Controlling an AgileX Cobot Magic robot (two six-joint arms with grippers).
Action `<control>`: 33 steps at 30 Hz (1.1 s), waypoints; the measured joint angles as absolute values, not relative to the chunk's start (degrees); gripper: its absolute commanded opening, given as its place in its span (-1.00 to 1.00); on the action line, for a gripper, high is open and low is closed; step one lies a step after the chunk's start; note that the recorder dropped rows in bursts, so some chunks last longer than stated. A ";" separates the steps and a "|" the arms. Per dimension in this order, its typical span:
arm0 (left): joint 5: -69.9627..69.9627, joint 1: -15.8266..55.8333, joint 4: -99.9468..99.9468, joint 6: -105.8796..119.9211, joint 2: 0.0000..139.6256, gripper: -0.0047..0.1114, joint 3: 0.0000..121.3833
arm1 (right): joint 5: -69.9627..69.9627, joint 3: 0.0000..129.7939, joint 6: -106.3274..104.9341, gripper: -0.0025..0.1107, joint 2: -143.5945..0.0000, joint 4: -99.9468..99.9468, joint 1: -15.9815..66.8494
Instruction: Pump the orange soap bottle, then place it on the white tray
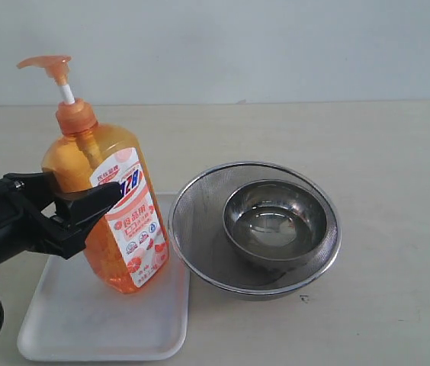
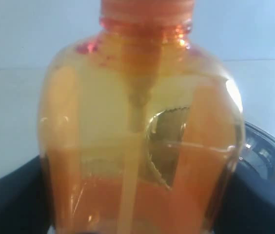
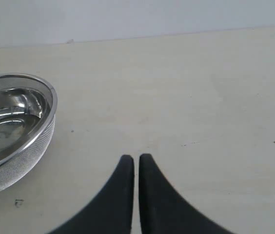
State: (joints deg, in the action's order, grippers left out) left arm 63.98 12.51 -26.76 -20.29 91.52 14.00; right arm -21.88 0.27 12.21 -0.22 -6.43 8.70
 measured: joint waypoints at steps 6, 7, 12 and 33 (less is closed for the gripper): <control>63.35 12.51 -29.92 -18.11 90.84 0.16 14.00 | -21.88 0.27 12.21 -0.96 -0.22 -6.43 8.70; 62.99 12.51 -30.67 -17.79 90.40 0.16 14.00 | -21.88 0.27 12.21 -0.96 -0.22 -6.43 8.70; 59.49 12.51 -34.69 -17.25 87.58 0.30 13.90 | -21.88 0.27 12.21 -0.96 -0.22 -6.43 8.70; 52.00 12.51 -38.23 -19.25 81.63 0.56 13.90 | -21.88 0.27 12.21 -0.96 -0.22 -6.43 8.70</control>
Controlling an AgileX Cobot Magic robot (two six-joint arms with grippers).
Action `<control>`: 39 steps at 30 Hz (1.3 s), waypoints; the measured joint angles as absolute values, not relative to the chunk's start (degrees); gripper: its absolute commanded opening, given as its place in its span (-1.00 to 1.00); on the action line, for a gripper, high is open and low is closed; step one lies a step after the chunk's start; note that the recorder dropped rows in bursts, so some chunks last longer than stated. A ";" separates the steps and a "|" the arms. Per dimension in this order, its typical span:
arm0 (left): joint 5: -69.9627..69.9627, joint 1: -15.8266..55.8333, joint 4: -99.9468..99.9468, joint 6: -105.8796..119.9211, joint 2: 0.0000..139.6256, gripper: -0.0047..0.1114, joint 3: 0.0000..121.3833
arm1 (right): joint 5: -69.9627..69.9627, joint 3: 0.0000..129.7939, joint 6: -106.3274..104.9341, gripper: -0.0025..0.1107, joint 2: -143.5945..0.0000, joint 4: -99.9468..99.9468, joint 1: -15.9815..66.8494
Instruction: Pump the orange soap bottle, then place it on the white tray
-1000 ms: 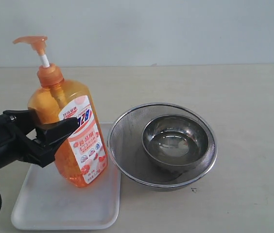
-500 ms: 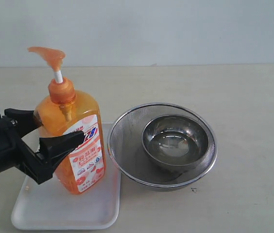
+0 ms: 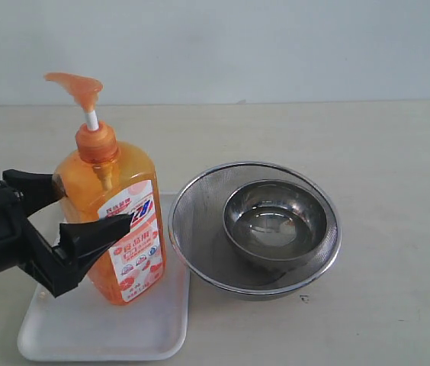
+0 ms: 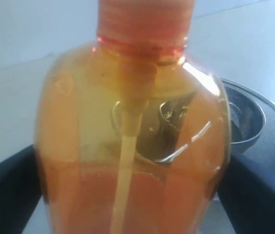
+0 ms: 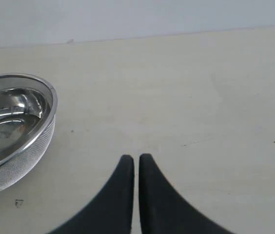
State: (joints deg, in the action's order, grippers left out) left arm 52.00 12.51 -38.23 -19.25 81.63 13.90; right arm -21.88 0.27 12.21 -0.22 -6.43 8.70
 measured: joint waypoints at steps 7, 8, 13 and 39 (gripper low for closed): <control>31.59 12.51 -39.47 -29.00 66.23 0.56 13.80 | -21.88 0.27 12.21 -0.96 -0.22 -6.43 8.70; 29.01 12.51 -39.77 -30.09 63.74 0.56 13.80 | -21.88 0.27 12.21 -0.96 -0.22 -6.43 8.70; 24.01 12.51 -40.53 -33.91 56.82 0.56 13.57 | -21.88 0.27 12.21 -0.96 -0.22 -6.43 8.70; 34.42 12.51 -71.66 -60.83 56.69 0.56 13.57 | -18.87 0.27 9.34 -0.96 -0.22 -11.83 8.70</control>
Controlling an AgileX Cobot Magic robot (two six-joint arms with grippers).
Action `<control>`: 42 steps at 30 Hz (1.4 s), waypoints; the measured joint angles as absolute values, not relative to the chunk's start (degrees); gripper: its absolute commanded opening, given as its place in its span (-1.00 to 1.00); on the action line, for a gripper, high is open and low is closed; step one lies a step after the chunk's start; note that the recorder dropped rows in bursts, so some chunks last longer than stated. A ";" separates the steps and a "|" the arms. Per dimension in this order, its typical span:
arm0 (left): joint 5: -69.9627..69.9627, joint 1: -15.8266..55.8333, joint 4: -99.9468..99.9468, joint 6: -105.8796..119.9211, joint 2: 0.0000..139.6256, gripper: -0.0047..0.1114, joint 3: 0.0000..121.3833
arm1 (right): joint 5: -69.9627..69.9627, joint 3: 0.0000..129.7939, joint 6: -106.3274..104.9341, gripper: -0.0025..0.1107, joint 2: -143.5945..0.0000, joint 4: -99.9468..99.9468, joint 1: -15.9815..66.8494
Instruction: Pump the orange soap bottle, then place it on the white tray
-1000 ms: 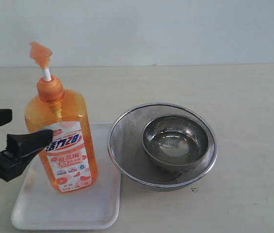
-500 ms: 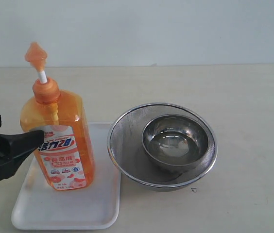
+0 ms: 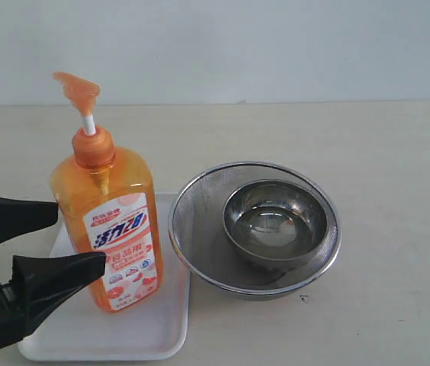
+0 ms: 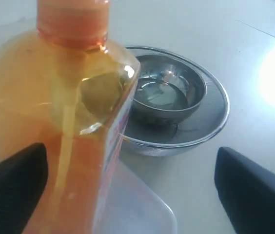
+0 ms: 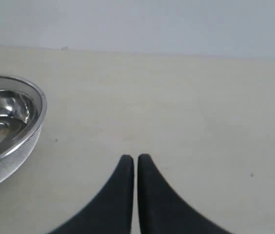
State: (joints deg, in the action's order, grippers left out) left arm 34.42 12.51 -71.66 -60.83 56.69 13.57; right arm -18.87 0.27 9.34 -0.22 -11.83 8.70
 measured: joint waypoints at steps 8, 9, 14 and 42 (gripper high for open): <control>33.68 12.51 -74.34 -62.35 56.55 0.56 13.57 | -12.54 0.27 8.60 -0.96 -0.22 -14.90 8.70; 32.19 12.51 -74.79 -62.87 56.11 0.56 13.57 | -12.46 0.27 8.60 -0.96 -0.22 -14.90 8.70; 17.40 12.51 -74.70 -68.48 50.74 0.56 13.57 | -12.46 0.27 9.00 -0.96 -0.22 -14.90 8.70; 0.75 12.51 -71.80 -75.76 38.92 -0.83 12.85 | -12.46 0.17 3.77 -0.96 -0.22 -18.95 8.70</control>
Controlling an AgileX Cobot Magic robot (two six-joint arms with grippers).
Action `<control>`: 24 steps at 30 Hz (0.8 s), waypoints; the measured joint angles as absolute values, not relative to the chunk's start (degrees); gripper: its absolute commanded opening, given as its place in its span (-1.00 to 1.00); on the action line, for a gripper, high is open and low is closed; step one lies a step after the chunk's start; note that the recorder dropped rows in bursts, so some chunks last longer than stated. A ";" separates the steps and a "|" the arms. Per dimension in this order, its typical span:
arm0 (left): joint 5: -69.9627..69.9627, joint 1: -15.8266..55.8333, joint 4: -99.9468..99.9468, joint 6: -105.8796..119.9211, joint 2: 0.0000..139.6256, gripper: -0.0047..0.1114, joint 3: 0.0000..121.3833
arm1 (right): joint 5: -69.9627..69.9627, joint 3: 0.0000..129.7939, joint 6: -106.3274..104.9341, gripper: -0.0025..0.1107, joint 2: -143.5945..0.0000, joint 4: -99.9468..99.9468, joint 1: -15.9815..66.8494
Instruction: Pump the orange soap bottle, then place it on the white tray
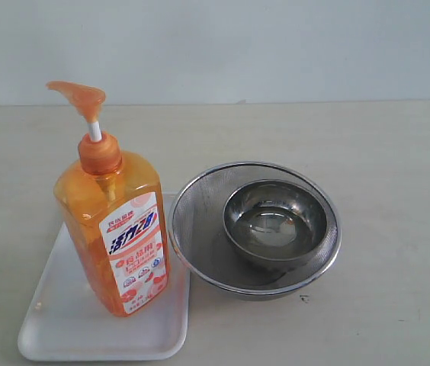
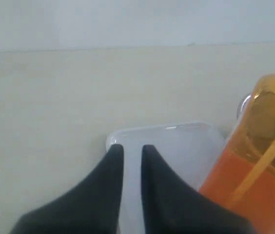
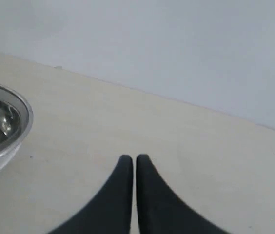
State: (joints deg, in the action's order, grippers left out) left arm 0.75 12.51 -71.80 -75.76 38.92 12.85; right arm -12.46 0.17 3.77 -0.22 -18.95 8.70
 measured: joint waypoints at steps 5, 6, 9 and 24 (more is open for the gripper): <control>0.44 12.51 -71.58 -75.98 38.92 -0.84 12.85 | -8.90 -0.06 -2.55 -0.96 -0.22 -21.58 8.70; 0.44 12.51 -71.58 -76.24 38.92 -0.84 12.85 | -5.80 -0.06 -0.95 -0.96 -0.22 -19.58 8.70; 0.44 12.51 -71.47 -76.49 38.92 -0.84 12.85 | 6.34 -0.06 9.89 -0.96 -0.22 -9.96 8.70; 4.36 12.51 -71.36 -77.12 38.92 -0.84 12.85 | 27.61 21.75 64.33 -0.96 -20.42 -51.72 8.70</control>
State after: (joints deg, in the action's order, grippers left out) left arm 4.36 12.51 -71.36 -77.12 38.92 12.85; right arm 27.61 21.75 64.33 -20.42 -51.72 8.70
